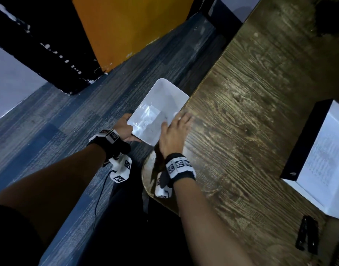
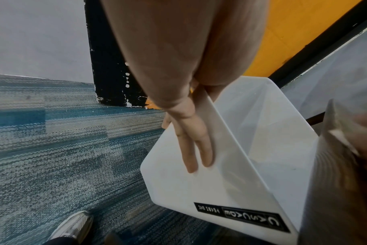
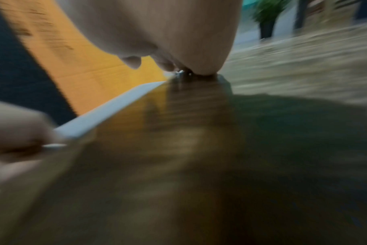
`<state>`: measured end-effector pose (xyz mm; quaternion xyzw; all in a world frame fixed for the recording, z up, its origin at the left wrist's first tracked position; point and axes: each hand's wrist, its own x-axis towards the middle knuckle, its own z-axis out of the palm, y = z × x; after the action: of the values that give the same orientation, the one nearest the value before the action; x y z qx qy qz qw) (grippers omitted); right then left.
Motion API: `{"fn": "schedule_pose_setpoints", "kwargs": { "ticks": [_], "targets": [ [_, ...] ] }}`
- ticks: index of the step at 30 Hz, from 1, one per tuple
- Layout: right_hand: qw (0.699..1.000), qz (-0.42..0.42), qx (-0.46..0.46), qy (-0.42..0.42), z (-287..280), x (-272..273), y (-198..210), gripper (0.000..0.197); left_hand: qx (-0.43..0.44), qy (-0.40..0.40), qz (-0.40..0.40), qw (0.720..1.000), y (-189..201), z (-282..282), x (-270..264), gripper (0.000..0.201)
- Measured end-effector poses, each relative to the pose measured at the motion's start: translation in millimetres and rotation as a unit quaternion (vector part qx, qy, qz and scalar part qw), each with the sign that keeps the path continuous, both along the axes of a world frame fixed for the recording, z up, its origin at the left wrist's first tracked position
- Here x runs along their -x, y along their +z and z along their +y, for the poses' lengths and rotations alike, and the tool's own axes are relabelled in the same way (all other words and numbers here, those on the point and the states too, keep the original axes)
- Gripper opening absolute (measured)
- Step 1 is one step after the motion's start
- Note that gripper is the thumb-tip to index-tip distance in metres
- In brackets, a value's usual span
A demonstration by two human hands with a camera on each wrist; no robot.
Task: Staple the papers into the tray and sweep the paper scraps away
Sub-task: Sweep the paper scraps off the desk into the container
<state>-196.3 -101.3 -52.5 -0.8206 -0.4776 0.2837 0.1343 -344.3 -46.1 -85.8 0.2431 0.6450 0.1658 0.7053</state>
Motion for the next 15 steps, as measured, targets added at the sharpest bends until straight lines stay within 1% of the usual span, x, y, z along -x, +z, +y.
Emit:
{"fn": "schedule_pose_setpoints", "kwargs": {
  "ticks": [2, 4, 6, 7, 9, 12, 15],
  "targets": [
    [0.999, 0.031, 0.008, 0.033, 4.9, 21.7, 0.4, 0.065, -0.009, -0.014, 0.011, 1.0, 0.3, 1.3, -0.6, 0.047],
    [0.993, 0.085, 0.018, 0.074, 10.2, 41.2, -0.5, 0.062, -0.025, -0.033, 0.028, 0.999, 0.7, 2.2, 1.9, 0.042],
    [0.984, 0.123, 0.039, 0.124, 13.7, 57.5, 2.1, 0.057, -0.052, -0.069, 0.063, 0.994, 2.0, 4.2, 4.8, 0.043],
    [0.983, 0.118, 0.041, 0.136, 15.6, 61.7, 3.8, 0.052, -0.062, -0.086, 0.082, 0.991, 2.1, 5.3, 6.3, 0.045],
    [0.988, 0.094, 0.036, 0.117, 19.7, 62.1, 7.6, 0.039, -0.06, -0.096, 0.096, 0.989, 5.5, 6.8, 8.6, 0.046],
    [0.992, 0.087, 0.038, 0.088, 22.8, 54.6, 6.8, 0.031, -0.044, -0.068, 0.059, 0.995, 3.8, 4.9, 12.7, 0.055],
    [0.991, 0.075, 0.013, 0.106, 20.4, 46.0, 2.9, 0.025, -0.039, -0.042, 0.036, 0.998, 5.0, 3.4, 10.6, 0.055]
  ]
}}
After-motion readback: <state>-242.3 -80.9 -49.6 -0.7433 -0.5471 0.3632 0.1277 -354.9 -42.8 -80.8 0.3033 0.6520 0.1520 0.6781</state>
